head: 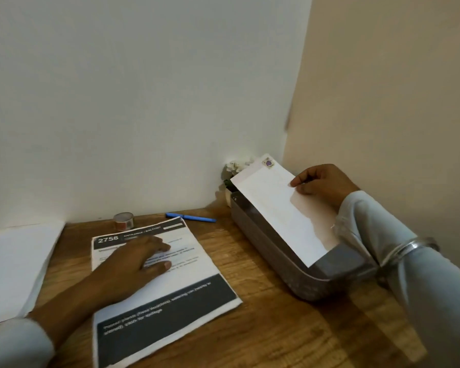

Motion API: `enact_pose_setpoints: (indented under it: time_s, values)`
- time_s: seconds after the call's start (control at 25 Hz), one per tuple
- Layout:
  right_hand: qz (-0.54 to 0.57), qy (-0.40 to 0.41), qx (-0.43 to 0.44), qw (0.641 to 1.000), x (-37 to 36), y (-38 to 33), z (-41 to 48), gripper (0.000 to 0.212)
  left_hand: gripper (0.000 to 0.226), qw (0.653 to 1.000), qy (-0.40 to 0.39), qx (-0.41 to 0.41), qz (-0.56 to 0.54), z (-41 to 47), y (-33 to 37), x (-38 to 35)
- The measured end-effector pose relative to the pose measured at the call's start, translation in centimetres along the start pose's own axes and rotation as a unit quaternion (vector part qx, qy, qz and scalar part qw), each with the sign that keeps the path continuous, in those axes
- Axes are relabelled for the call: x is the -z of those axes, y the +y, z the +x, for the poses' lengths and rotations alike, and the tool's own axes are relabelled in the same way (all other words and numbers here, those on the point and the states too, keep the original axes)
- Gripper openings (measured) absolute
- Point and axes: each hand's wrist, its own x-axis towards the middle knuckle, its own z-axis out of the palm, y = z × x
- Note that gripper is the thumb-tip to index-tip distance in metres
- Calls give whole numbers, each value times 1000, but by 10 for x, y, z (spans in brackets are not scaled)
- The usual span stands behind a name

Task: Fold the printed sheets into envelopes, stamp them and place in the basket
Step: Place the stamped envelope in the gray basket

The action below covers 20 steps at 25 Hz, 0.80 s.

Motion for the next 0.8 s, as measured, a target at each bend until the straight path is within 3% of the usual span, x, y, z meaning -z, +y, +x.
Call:
enact_pose_setpoints:
  time_s: [0.16,0.36,0.48,0.56,0.64,0.8]
  values:
    - [-24,24,-62,997,24,34,-5,25,71,1000,8,4,13,3,-2,-7]
    - [-32,3,-82,996,-2,53,-4,23,71,1000,-1,-5,18,2,11,-11]
    - [-60,-72,-91,991,-22,55,2,19,59,1000,-12,-7,20,1,17,-10]
    - [-160,-152,-96,971,-34,58,3,23,52,1000,-6,-6,19,2,18,-11]
    - [-258,-203,-101,939,-44,60,-1,37,59,1000,2,-9,25,2,15,-12]
    - [-305,-243,-107,915,-53,58,-7,48,76,1000,0,-11,27,3,10,-14]
